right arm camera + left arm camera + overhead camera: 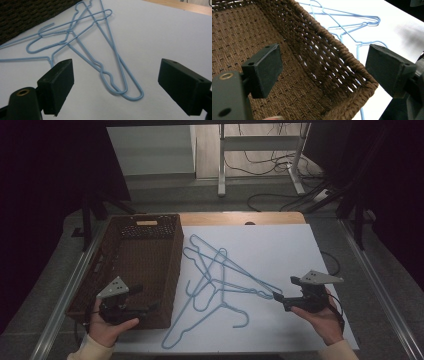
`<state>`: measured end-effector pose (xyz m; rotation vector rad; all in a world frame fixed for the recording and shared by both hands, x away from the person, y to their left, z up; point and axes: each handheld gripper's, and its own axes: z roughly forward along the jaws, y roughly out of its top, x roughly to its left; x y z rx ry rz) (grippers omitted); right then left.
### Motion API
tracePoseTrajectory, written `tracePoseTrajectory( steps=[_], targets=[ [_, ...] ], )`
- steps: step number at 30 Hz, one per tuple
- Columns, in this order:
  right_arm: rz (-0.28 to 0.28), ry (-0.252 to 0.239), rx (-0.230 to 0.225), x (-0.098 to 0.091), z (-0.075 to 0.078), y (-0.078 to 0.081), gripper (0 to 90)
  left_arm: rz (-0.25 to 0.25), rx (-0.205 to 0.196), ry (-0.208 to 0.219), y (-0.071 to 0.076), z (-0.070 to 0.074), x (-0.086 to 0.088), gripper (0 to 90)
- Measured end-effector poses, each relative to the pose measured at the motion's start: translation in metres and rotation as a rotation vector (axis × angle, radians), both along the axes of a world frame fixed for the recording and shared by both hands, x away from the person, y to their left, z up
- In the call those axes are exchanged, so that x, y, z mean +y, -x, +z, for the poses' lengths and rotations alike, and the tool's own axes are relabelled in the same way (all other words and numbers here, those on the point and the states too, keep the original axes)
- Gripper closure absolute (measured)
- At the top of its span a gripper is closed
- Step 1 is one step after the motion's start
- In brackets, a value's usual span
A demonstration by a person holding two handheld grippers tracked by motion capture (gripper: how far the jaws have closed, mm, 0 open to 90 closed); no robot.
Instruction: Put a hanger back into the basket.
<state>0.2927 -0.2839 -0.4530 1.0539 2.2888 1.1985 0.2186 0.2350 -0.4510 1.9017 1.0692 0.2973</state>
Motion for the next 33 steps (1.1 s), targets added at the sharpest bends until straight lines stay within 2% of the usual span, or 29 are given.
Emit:
tracePoseTrajectory(
  steps=[9,15,20,28,33],
  targets=[
    [0.023,0.045,0.001,0.005,-0.002,0.004,15.8,-0.016,-0.011,-0.018,0.004,0.001,-0.005,15.6],
    [0.030,0.074,-0.003,0.011,-0.002,0.008,20.3,-0.022,-0.013,-0.011,0.004,0.002,-0.006,15.7],
    [0.059,0.106,0.036,0.017,-0.008,0.003,24.4,-0.017,-0.007,-0.008,0.002,0.002,-0.004,15.7],
    [0.095,0.109,0.051,0.028,-0.008,0.005,27.0,-0.019,-0.003,-0.012,0.002,0.001,-0.004,15.8],
    [0.135,0.123,0.099,0.041,-0.012,0.003,29.7,-0.019,-0.004,-0.012,0.002,0.001,-0.004,15.9]
  ],
)
